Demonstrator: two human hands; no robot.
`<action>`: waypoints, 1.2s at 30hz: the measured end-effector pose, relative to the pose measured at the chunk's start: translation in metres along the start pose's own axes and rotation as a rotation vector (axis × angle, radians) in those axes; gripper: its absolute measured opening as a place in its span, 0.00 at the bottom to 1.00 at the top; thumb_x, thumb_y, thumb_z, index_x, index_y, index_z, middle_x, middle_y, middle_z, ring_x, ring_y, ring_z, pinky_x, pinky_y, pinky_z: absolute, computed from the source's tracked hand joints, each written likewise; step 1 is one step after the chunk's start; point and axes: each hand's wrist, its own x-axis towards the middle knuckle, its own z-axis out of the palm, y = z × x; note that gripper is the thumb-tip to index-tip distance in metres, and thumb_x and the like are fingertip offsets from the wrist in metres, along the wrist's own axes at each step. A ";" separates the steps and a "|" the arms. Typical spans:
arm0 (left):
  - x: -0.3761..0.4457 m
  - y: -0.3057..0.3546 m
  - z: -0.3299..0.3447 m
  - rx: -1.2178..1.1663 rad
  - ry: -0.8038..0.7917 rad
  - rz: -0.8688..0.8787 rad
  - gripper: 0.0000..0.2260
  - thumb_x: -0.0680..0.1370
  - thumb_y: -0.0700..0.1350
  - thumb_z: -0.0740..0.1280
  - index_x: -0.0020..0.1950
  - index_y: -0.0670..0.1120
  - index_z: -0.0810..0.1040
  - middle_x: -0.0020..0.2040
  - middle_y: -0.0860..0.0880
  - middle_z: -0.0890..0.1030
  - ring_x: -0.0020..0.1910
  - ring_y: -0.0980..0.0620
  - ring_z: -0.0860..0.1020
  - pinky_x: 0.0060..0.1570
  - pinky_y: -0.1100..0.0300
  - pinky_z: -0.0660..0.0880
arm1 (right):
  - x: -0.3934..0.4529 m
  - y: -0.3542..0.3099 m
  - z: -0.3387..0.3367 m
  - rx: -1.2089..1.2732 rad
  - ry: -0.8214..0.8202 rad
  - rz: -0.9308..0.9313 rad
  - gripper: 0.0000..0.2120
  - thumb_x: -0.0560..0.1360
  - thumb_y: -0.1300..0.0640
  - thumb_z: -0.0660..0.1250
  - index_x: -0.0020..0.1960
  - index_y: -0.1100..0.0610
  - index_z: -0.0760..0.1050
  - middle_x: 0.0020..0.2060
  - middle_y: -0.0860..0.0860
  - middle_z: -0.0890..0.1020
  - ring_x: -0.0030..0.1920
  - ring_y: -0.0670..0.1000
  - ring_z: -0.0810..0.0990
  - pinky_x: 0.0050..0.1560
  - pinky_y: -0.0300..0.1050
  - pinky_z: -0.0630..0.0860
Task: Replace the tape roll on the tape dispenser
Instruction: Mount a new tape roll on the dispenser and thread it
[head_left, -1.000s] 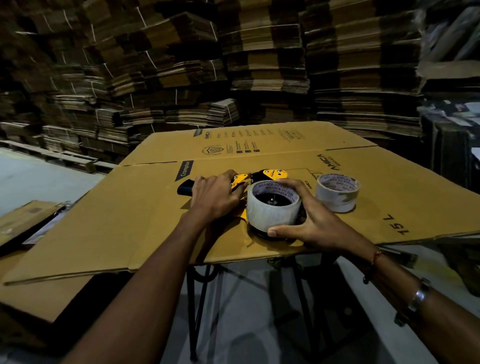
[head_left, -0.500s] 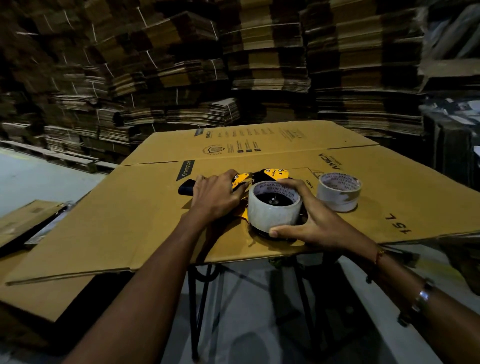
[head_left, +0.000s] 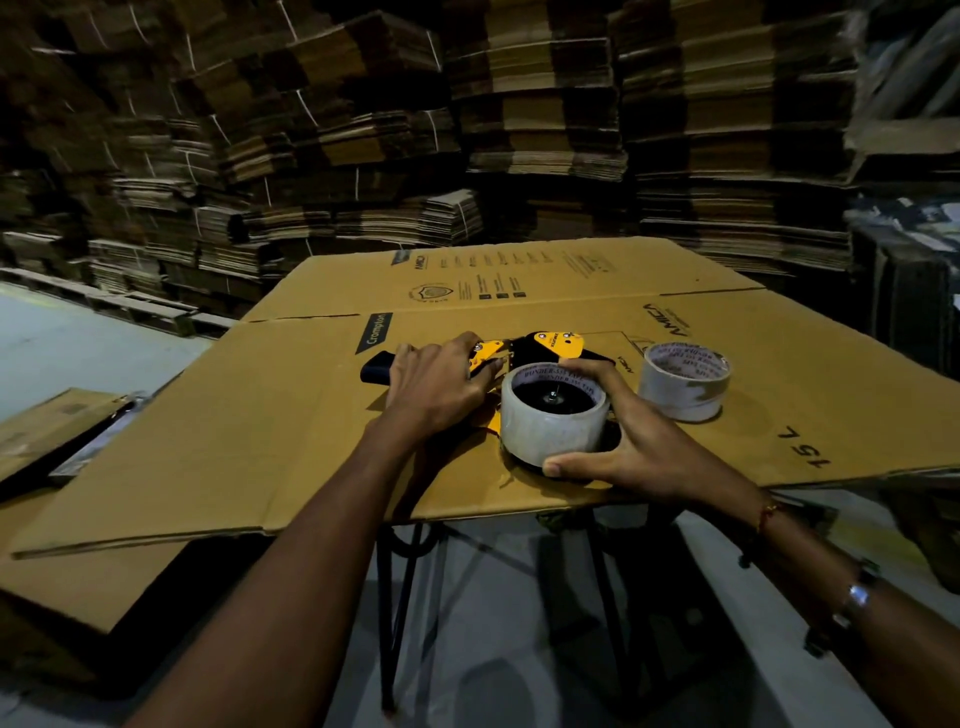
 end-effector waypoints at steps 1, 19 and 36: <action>0.000 0.000 0.000 -0.002 0.000 0.002 0.20 0.82 0.61 0.57 0.64 0.49 0.73 0.50 0.45 0.84 0.50 0.42 0.79 0.58 0.48 0.64 | 0.000 0.001 0.000 -0.014 0.001 0.006 0.48 0.58 0.30 0.78 0.72 0.33 0.59 0.69 0.42 0.73 0.71 0.45 0.72 0.71 0.53 0.72; -0.007 0.007 -0.015 0.069 -0.094 -0.029 0.25 0.81 0.65 0.53 0.67 0.48 0.70 0.53 0.44 0.83 0.53 0.42 0.79 0.61 0.45 0.65 | -0.009 -0.005 0.005 -0.221 0.040 0.107 0.50 0.60 0.28 0.75 0.75 0.34 0.55 0.67 0.49 0.73 0.68 0.51 0.73 0.67 0.56 0.74; -0.053 0.024 -0.054 -0.117 -0.432 -0.058 0.35 0.77 0.62 0.67 0.77 0.52 0.55 0.67 0.42 0.77 0.63 0.42 0.77 0.61 0.44 0.75 | -0.007 -0.007 -0.025 -0.130 0.061 0.114 0.26 0.80 0.46 0.67 0.76 0.47 0.68 0.78 0.44 0.63 0.77 0.47 0.62 0.74 0.46 0.62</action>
